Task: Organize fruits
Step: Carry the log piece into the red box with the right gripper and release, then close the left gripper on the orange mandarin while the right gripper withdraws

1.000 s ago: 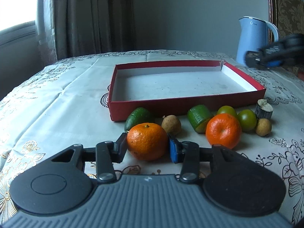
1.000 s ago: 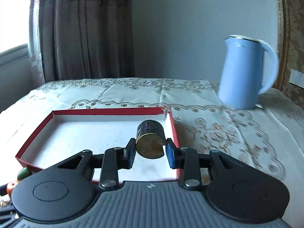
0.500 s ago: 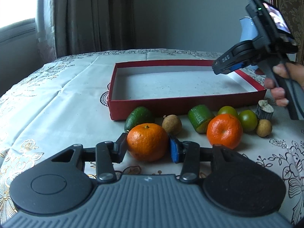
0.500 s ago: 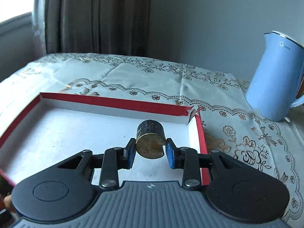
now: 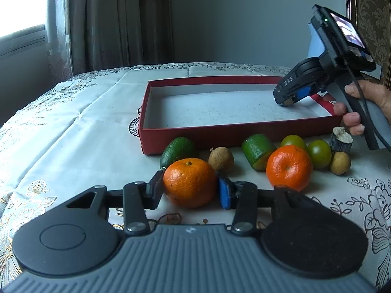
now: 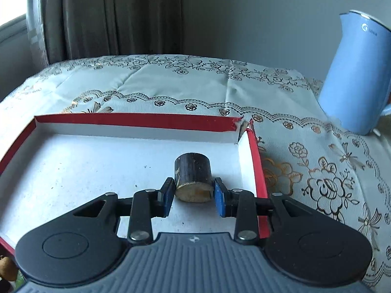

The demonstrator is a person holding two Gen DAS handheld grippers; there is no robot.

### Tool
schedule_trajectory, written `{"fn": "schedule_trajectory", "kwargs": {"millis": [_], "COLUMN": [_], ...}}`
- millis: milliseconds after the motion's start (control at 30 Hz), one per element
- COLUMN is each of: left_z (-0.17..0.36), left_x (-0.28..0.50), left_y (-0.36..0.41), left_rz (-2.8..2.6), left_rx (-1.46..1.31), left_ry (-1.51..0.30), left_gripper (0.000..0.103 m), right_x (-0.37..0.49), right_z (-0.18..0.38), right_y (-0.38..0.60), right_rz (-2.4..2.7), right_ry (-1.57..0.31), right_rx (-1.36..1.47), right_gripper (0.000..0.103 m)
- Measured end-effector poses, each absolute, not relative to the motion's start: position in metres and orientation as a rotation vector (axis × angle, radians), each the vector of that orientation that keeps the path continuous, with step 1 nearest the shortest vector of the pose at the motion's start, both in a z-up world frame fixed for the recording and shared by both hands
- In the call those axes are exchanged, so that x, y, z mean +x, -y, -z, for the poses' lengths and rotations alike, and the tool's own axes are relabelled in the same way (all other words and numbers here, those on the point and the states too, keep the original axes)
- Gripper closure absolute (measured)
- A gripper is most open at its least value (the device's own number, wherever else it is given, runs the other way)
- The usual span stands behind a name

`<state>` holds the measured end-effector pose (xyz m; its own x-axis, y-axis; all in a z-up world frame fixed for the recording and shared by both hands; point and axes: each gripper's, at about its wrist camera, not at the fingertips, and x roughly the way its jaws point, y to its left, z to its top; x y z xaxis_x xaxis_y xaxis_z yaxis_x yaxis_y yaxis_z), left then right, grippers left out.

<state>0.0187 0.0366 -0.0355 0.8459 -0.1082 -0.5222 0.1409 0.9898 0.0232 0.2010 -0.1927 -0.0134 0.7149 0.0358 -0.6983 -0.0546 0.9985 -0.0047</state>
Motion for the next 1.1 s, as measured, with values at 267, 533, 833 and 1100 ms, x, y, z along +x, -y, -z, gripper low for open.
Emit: {"fn": "schedule_trajectory", "kwargs": {"millis": [267, 533, 833, 1100], "left_z": [0.036, 0.036, 0.035, 0.034], "left_x": [0.019, 0.017, 0.017, 0.012], "left_y": [-0.036, -0.033, -0.036, -0.042], "left_rz": [0.131, 0.125, 0.131, 0.13], "left_rx": [0.065, 0.082, 0.067, 0.044], "left_ry": [-0.547, -0.542, -0.547, -0.539], "left_gripper": [0.06, 0.059, 0.059, 0.062], "right_x": [0.15, 0.093, 0.052, 0.045], "right_z": [-0.007, -0.008, 0.012, 0.027], "right_y": [0.208, 0.243, 0.279, 0.289], "right_rz": [-0.056, 0.014, 0.223, 0.25], "right_ry": [-0.656, -0.591, -0.594, -0.618], "right_rx": [0.013, 0.112, 0.152, 0.179], "right_gripper": [0.04, 0.039, 0.025, 0.025]}}
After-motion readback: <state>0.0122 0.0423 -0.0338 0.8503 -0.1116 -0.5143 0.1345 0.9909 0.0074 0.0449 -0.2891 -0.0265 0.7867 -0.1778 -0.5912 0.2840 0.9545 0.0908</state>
